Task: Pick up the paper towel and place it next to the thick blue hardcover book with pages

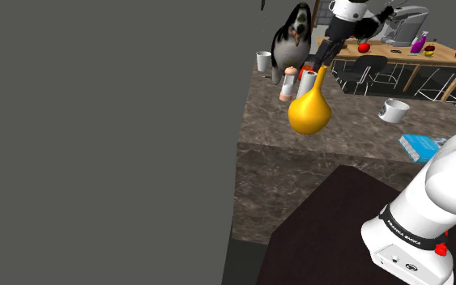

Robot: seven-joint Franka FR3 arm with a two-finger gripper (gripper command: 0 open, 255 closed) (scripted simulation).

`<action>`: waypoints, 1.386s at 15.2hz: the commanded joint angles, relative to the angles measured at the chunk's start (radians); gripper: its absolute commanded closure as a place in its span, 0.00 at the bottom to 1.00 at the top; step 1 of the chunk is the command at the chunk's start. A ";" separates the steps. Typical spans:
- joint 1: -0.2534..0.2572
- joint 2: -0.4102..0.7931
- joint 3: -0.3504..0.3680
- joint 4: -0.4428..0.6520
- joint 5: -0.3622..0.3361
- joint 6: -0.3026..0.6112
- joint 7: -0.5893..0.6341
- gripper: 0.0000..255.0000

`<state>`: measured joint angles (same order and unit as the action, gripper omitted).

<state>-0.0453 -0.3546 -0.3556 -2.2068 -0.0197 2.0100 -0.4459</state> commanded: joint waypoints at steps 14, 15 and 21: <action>-0.088 0.568 -0.192 0.415 0.309 0.055 -0.436 0.00; -0.107 0.610 -0.191 0.456 0.334 0.047 -0.460 0.00; -0.121 0.661 -0.178 0.448 0.368 0.096 -0.485 0.00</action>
<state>-0.1655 0.3014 -0.5348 -1.7520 0.3446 2.0954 -0.9268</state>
